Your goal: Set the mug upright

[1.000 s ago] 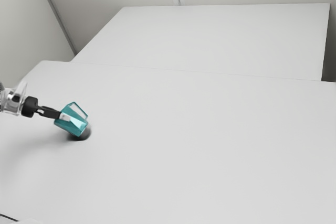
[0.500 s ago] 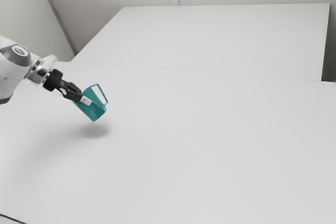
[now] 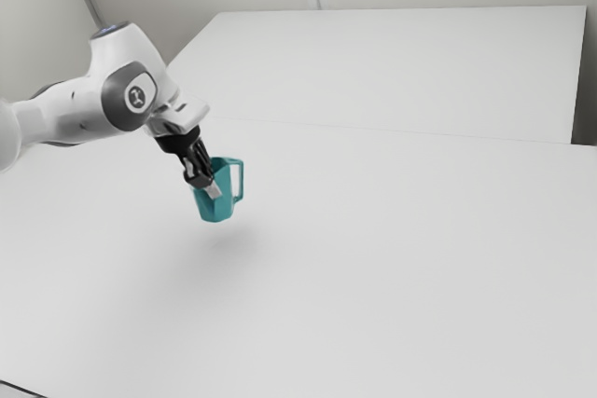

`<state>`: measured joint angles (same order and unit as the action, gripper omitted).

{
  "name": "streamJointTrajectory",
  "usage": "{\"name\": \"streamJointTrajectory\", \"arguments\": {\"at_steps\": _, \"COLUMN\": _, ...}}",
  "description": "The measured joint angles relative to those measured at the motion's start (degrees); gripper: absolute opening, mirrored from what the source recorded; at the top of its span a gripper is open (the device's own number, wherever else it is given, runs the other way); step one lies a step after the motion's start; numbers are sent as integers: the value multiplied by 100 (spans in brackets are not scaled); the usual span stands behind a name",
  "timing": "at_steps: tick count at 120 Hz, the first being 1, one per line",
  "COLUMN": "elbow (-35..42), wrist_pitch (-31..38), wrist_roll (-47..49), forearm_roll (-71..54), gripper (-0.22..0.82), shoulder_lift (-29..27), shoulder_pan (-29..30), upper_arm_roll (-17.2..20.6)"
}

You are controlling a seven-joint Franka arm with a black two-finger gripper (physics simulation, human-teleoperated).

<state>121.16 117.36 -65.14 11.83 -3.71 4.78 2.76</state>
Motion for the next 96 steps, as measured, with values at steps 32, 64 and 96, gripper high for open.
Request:
{"name": "streamJointTrajectory", "arguments": {"at_steps": 32, "elbow": 1082, "wrist_pitch": 677, "wrist_roll": 1407, "forearm_roll": -694, "gripper": -18, "shoulder_lift": -852, "shoulder_pan": 235, "upper_arm_roll": 216}}
{"name": "streamJointTrajectory", "arguments": {"at_steps": 64, "elbow": 1769, "wrist_pitch": 1309, "wrist_roll": 2659, "forearm_roll": -1113, "gripper": -18, "shoulder_lift": -1118, "shoulder_pan": 198, "upper_arm_roll": 585}}
{"name": "streamJointTrajectory", "arguments": {"at_steps": 96, "elbow": 2185, "wrist_pitch": 2055, "wrist_roll": 3817, "forearm_roll": -1539, "gripper": -18, "shoulder_lift": -1097, "shoulder_pan": 85, "upper_arm_roll": 932}}
